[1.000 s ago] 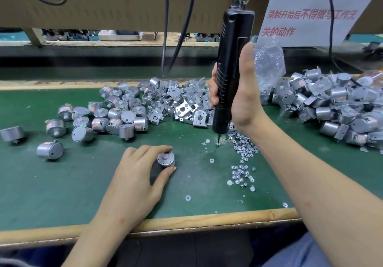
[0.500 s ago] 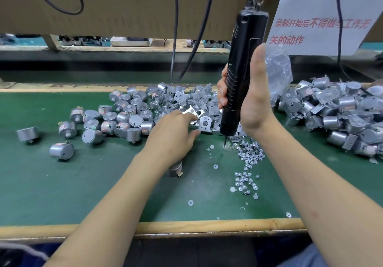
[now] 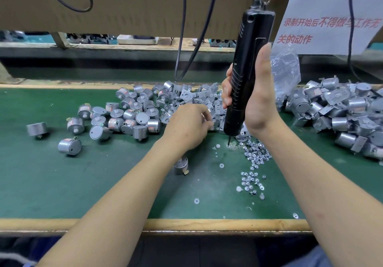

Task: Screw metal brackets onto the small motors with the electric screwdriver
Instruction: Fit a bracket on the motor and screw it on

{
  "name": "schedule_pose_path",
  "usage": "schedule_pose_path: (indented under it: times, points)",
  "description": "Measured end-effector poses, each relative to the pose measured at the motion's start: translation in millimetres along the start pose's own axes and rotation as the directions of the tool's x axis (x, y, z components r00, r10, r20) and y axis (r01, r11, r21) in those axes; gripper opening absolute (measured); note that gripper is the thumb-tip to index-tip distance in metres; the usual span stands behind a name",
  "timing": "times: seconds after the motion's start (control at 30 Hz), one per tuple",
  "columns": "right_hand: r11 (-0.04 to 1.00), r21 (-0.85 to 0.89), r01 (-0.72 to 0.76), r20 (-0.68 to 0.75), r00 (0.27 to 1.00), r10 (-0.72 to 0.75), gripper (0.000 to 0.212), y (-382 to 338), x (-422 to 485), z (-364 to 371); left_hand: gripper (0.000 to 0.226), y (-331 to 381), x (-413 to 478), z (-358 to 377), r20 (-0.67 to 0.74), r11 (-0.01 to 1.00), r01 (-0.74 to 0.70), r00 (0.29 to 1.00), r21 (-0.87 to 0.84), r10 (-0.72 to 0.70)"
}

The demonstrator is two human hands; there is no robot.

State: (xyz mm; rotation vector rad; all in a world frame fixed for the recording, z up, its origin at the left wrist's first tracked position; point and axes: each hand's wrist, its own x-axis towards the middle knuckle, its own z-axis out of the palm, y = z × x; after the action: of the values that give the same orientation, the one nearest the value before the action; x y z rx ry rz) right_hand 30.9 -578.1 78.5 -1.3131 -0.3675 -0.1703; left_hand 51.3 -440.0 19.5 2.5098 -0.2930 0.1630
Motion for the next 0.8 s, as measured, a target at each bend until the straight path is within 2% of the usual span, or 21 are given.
schedule_pose_path:
  times: [0.23,0.33,0.47,0.8]
  points:
    - [1.000,-0.009,0.001,-0.008,1.000,-0.001,0.078,-1,-1,-1,0.012,-25,-42,-45,-0.219,0.982,0.006,0.975,-0.190,-0.048]
    - [1.000,-0.010,0.000,0.002,1.000,0.000,0.077,0,-2,2,0.010,-38,-70,-44,-0.217,0.953,0.039,0.970,-0.302,-0.109]
    - [1.000,-0.015,0.001,0.032,0.999,-0.001,0.079,1,-4,9,0.007,-39,-97,-31,-0.145,0.871,0.063,0.978,-0.488,-0.152]
    - [1.000,-0.008,-0.021,0.038,0.999,0.021,0.079,-3,-8,22,0.010,-40,-126,-21,-0.266,0.898,0.043,0.948,-0.438,-0.176]
